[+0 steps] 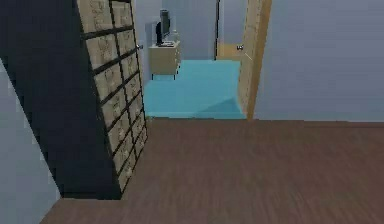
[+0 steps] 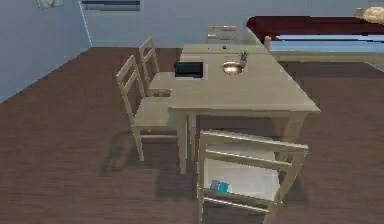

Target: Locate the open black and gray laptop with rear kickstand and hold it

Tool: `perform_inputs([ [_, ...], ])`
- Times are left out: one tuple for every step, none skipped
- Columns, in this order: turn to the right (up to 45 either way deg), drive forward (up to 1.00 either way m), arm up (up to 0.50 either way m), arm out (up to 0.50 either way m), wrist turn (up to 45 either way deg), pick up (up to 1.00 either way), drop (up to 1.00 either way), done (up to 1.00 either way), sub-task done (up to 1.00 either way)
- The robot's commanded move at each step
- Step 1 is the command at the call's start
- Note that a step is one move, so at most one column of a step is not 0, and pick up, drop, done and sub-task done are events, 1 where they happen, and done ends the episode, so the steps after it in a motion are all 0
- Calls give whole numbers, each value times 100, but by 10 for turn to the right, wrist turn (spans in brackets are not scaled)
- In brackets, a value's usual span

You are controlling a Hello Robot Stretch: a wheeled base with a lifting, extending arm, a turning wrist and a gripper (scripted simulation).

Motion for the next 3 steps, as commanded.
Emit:
perform_inputs([
  [420, 0, 0, 0, 0, 0, 0, 0, 0],
  [0, 70, 0, 0, 0, 0, 0, 0, 0],
  [-150, 0, 0, 0, 0, 0, 0, 0, 0],
])
